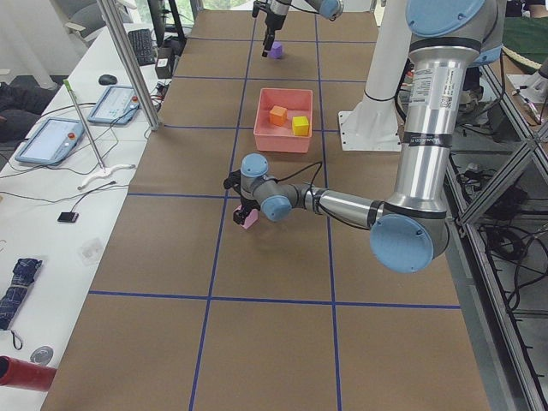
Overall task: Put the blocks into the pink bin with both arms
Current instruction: 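Grasp the pink cube with the left gripper while the right gripper moves off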
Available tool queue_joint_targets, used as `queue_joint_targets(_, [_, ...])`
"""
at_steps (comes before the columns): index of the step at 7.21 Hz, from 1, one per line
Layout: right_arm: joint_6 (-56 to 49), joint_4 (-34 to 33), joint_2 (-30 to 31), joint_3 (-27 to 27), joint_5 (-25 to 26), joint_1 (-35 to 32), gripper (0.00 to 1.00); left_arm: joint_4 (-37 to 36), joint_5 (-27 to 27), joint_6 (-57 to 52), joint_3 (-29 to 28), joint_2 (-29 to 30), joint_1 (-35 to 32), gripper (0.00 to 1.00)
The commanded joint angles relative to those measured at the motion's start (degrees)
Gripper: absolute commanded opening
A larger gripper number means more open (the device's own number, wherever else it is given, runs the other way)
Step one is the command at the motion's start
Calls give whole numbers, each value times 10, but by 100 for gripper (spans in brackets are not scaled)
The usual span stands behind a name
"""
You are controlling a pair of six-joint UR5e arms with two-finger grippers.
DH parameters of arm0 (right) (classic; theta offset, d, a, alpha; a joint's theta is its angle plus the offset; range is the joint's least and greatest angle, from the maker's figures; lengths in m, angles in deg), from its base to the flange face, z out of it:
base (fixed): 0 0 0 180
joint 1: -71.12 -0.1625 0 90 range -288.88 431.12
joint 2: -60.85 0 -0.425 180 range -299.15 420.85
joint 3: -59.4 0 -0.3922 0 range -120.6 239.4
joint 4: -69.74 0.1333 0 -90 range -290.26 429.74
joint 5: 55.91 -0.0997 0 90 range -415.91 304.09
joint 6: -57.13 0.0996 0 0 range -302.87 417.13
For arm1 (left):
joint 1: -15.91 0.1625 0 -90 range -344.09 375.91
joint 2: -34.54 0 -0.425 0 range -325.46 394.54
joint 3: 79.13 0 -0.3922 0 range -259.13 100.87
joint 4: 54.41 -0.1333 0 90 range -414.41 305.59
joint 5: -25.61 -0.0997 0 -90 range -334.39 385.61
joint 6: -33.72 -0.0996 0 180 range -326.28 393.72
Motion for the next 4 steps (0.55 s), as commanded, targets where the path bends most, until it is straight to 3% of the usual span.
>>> queue_joint_targets(1, [-128, 1, 35, -6, -77, -92, 100, -1, 2, 20, 6, 10, 2, 34])
queue_joint_targets(2, [-187, 1, 49, -21, -123, -143, 100, -9, 5, 31, 22, 17, 2, 22])
queue_joint_targets(3, [-258, 5, 65, -50, -154, -188, 100, -23, 51, 42, 36, 29, 0, 20])
queue_joint_targets(4, [-303, 34, 80, -81, -189, -218, 100, -35, 60, 89, 58, 40, -2, 20])
